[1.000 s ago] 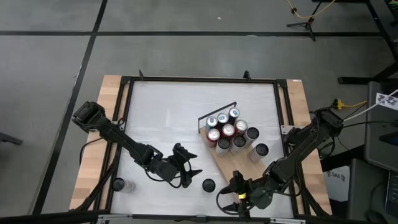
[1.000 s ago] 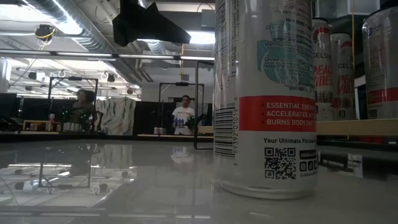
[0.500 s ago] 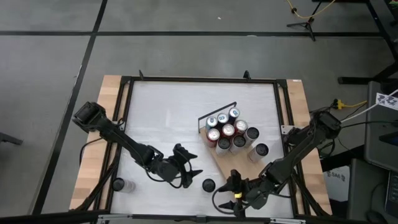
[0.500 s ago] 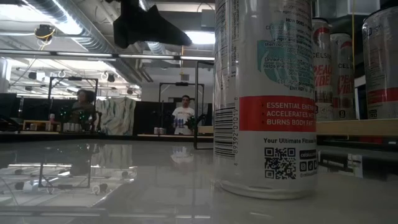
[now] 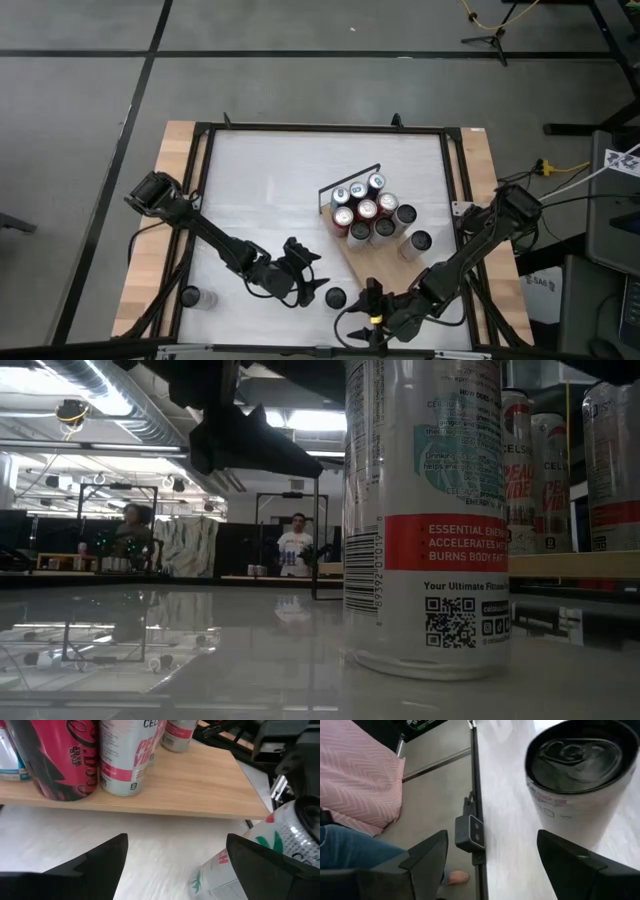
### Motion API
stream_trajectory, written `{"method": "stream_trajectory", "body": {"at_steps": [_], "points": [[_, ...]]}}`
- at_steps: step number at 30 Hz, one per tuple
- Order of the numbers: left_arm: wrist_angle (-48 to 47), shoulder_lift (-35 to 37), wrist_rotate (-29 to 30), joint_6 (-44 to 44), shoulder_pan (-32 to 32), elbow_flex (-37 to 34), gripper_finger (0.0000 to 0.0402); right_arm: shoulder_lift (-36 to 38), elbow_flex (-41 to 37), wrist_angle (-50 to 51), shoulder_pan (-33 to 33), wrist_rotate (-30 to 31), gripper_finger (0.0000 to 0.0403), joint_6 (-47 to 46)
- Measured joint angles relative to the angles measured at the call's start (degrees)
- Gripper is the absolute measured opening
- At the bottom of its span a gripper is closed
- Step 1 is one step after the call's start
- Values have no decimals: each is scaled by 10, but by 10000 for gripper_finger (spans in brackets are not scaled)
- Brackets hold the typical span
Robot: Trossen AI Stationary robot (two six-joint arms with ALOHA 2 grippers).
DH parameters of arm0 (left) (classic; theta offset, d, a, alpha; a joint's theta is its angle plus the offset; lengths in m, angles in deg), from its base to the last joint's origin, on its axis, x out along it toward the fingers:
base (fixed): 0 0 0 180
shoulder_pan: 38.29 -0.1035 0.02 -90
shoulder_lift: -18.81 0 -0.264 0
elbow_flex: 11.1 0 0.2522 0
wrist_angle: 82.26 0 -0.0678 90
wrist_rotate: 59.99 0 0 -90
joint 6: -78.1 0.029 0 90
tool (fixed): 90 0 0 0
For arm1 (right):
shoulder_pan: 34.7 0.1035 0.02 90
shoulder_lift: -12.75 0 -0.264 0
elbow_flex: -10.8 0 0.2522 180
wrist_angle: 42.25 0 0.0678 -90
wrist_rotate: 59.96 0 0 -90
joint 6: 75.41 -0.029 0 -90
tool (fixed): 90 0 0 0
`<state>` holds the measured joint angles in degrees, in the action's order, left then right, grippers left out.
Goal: Place canned beverage on shelf
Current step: Put the white pink soda can on the shelf aligned with the other white pink soda cans
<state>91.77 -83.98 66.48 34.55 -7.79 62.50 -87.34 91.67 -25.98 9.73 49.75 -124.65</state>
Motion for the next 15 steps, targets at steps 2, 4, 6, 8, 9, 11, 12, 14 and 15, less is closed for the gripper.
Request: {"method": "stream_trajectory", "body": {"at_steps": [2, 4, 6, 8, 9, 11, 12, 14, 15], "points": [[0, 0, -3, 0, 0, 0, 332, -2, 0, 4, -3, 3, 296, -4], [0, 0, -5, 1, 0, 0, 332, -3, 0, 5, -7, 4, 296, -5], [0, 0, -7, 2, 1, 0, 332, -3, 0, 4, -11, 8, 296, -5], [-1, 0, -15, 2, 3, 0, 332, -3, 0, 4, -18, 7, 296, -5], [-2, 0, -18, 2, 3, 0, 332, -3, 0, 4, -21, 7, 296, -5], [-11, 0, -24, 2, 4, 0, 332, -3, 0, 4, -28, 7, 296, -6], [-14, 0, -26, 2, 4, 0, 332, -3, 0, 5, -31, 7, 296, -6], [-16, 0, -26, 2, 5, 0, 332, -3, 0, 5, -36, 4, 296, -6], [-18, 0, -26, 2, 6, 0, 332, -3, 0, 5, -37, 2, 296, -5]]}}
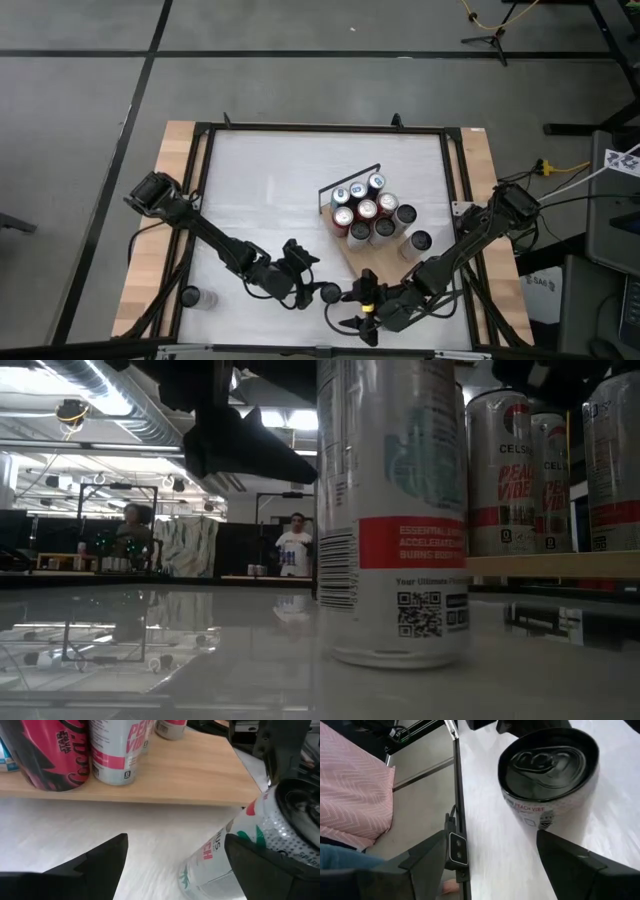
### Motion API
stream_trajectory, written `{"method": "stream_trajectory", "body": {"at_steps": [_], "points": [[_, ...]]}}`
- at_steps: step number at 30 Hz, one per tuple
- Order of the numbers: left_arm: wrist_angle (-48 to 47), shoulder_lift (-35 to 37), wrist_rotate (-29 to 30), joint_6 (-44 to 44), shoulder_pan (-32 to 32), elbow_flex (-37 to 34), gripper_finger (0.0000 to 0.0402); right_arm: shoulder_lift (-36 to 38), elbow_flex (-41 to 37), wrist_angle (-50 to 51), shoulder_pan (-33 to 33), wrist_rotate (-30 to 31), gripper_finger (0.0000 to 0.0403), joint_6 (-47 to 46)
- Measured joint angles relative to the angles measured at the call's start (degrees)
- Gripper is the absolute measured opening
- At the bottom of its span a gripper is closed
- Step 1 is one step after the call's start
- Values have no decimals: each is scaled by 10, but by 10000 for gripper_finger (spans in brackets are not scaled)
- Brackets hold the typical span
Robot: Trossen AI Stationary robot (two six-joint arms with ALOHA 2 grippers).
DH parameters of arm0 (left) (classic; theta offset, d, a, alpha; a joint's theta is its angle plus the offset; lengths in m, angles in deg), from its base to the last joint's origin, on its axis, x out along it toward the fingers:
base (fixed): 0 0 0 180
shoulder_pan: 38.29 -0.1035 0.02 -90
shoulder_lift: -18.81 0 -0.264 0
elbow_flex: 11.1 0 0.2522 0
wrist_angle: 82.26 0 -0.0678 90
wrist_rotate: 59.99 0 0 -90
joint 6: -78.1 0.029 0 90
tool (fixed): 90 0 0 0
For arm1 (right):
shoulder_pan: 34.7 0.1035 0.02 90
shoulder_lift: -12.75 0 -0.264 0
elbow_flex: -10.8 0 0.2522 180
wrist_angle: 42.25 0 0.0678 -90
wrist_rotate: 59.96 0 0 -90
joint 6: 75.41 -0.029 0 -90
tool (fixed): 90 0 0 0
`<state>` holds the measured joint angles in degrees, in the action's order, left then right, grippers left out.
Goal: Place canned beverage on shelf
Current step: Put the white pink soda can on the shelf aligned with the other white pink soda cans
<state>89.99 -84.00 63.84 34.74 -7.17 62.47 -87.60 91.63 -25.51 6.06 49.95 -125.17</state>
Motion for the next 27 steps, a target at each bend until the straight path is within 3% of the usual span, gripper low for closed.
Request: {"method": "stream_trajectory", "body": {"at_steps": [27], "points": [[-26, 0, -4, 0, 53, 0, 332, 1, 0, -4, -7, 40, 296, -13]]}}
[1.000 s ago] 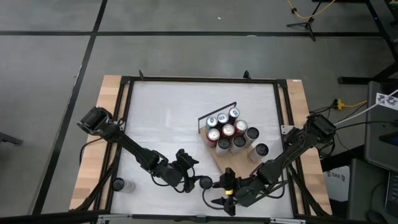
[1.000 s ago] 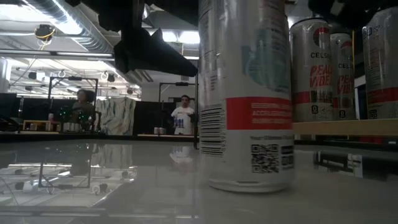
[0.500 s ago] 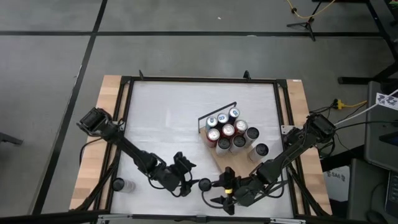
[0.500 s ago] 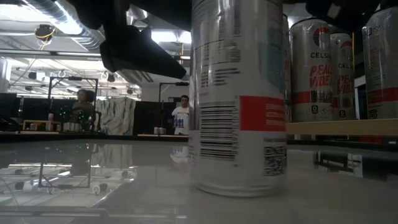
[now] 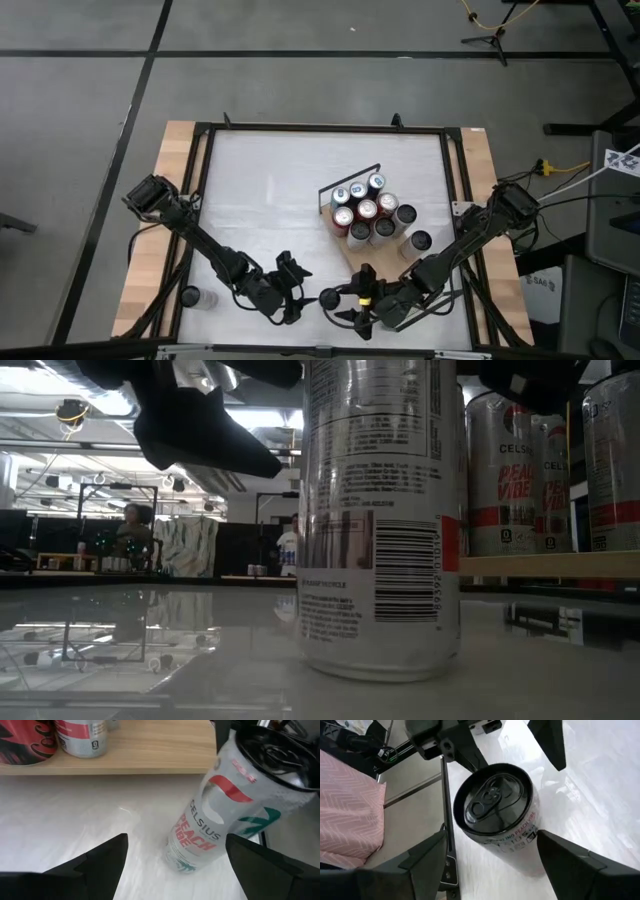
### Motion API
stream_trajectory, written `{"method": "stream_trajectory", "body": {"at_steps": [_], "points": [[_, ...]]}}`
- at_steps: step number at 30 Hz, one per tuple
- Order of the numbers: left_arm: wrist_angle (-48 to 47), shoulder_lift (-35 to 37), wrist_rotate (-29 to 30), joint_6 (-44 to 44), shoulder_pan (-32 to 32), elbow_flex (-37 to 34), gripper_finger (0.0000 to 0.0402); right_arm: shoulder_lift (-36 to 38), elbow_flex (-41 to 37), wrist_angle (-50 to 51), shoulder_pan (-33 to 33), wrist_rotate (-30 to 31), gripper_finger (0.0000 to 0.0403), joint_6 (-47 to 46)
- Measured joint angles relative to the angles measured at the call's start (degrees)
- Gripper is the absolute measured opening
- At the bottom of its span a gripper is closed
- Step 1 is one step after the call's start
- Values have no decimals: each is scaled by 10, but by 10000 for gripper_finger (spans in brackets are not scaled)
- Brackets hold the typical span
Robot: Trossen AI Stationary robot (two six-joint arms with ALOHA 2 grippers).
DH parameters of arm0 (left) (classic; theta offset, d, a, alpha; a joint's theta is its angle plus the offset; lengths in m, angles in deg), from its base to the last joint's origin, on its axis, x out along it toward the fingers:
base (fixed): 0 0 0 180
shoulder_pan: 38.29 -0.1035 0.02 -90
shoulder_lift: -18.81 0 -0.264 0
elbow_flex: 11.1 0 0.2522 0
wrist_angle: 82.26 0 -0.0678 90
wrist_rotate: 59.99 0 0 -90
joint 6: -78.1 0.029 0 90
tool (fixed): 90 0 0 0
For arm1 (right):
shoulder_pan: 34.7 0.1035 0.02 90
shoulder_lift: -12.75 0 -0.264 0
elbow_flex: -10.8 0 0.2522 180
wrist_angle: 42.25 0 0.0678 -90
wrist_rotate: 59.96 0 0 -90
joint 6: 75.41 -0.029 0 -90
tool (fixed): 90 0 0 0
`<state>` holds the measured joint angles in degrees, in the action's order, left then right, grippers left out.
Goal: Place canned beverage on shelf
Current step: Put the white pink soda can on the shelf aligned with the other white pink soda cans
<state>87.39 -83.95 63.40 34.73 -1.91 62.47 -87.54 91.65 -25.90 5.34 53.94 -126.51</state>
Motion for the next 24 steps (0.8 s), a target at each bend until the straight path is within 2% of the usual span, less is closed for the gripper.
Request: {"method": "stream_trajectory", "body": {"at_steps": [12, 16, 24], "points": [[-19, 0, 1, 0, -1, 0, 332, 9, 2, 6, 1, -73, 296, 3], [-26, 0, 18, 0, -8, 0, 332, 9, 2, 6, 1, -105, 296, 2], [-21, 0, 29, -2, -36, 0, 332, 9, 2, 3, 1, -130, 296, -1]]}}
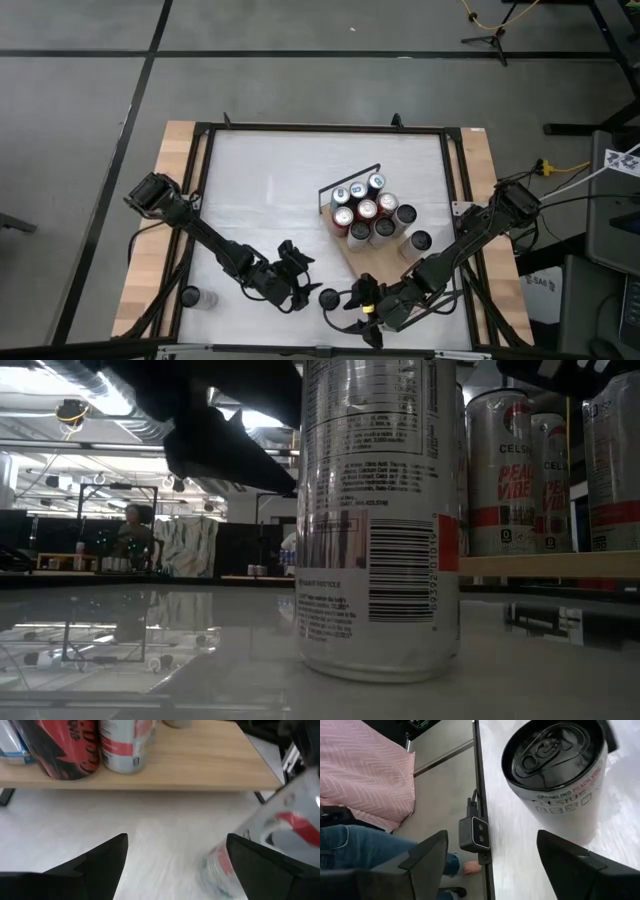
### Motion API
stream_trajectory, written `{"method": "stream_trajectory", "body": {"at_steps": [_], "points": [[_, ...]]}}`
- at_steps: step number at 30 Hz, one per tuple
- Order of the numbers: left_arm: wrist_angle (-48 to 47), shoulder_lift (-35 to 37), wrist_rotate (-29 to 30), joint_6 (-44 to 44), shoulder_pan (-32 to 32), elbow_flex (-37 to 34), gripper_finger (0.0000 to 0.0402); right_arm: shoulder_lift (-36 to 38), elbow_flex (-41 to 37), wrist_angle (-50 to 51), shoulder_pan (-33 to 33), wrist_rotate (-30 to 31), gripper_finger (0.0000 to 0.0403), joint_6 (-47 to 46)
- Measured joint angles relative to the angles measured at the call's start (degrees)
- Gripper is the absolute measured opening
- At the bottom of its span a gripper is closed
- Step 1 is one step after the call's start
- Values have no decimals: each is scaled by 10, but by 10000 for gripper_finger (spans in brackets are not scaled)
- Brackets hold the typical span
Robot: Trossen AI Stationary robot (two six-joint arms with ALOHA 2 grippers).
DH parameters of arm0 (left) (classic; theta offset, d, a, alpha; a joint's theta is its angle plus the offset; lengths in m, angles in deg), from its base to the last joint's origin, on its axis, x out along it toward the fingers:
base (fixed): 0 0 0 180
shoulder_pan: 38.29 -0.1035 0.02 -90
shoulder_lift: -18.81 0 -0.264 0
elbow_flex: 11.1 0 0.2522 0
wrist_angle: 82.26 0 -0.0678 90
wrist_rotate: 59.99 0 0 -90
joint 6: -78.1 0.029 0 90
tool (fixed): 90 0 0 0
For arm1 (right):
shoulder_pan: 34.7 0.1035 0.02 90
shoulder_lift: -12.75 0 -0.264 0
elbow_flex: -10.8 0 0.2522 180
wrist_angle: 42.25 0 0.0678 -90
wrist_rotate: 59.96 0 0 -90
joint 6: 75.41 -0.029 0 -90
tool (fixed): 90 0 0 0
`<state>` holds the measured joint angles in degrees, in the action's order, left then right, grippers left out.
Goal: Place canned beverage on shelf
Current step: Put the white pink soda can on the shelf aligned with the other white pink soda cans
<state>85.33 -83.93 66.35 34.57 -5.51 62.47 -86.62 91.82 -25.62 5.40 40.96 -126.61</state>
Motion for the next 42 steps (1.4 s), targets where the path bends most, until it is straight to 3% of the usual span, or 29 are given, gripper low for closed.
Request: {"method": "stream_trajectory", "body": {"at_steps": [9, 42], "points": [[56, 0, 0, 4, -10, 0, 332, 0, 0, -24, 0, -1, 296, 5], [16, 1, -30, 2, 29, 0, 332, -17, 0, -57, 1, 59, 296, 20]]}}
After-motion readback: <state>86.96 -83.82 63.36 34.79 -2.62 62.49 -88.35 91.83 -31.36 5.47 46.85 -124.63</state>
